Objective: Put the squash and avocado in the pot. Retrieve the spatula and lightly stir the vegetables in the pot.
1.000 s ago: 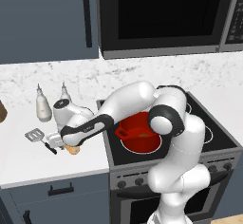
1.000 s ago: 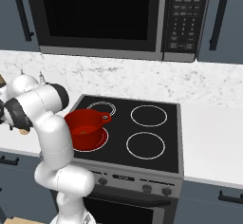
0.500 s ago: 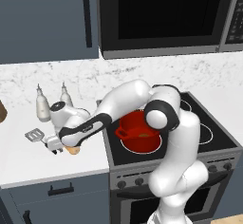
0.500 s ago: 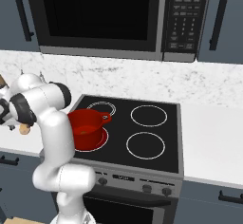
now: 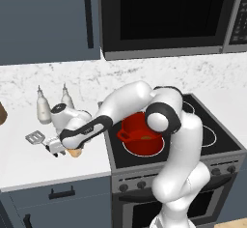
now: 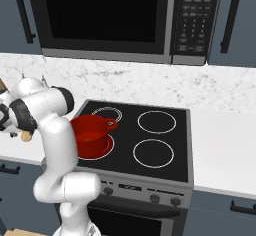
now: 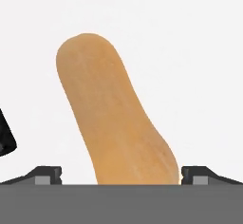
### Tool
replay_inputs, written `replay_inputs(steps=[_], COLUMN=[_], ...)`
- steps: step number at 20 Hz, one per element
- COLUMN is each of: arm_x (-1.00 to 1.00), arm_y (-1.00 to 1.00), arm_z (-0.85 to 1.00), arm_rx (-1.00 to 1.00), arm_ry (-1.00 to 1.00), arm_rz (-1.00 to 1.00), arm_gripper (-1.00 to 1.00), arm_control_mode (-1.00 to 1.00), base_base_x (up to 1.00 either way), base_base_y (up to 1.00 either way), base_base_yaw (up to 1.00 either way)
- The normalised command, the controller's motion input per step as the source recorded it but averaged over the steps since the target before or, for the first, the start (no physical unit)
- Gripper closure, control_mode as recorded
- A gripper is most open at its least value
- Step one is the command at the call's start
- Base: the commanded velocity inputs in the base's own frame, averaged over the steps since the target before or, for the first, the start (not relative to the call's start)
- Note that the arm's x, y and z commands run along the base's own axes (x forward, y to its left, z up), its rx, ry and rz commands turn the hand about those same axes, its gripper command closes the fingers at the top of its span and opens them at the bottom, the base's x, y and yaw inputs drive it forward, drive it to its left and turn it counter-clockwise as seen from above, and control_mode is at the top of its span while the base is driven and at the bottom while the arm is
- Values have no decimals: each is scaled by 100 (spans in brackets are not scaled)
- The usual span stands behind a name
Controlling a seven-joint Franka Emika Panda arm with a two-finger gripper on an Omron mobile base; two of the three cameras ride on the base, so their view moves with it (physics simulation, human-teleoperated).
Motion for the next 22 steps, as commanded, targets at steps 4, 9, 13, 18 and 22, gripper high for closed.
replay_inputs(steps=[4, 9, 13, 18, 22], arm_x=[9, 3, 0, 0, -22], arm_y=[-33, -14, 0, 0, 0], arm_z=[-8, -19, -32, -20, 21], arm_rx=[0, 0, 0, 0, 0], arm_ry=[0, 1, 9, 6, -1], arm_rz=[0, 0, 0, 0, 0], arm_gripper=[-100, -100, 100, 100, 100], arm_control_mode=[-100, -100, -100, -100, -100], base_base_x=[0, 0, 0, 0, 0], base_base_y=[0, 0, 0, 0, 0], base_base_yaw=[0, 0, 0, 0, 0])
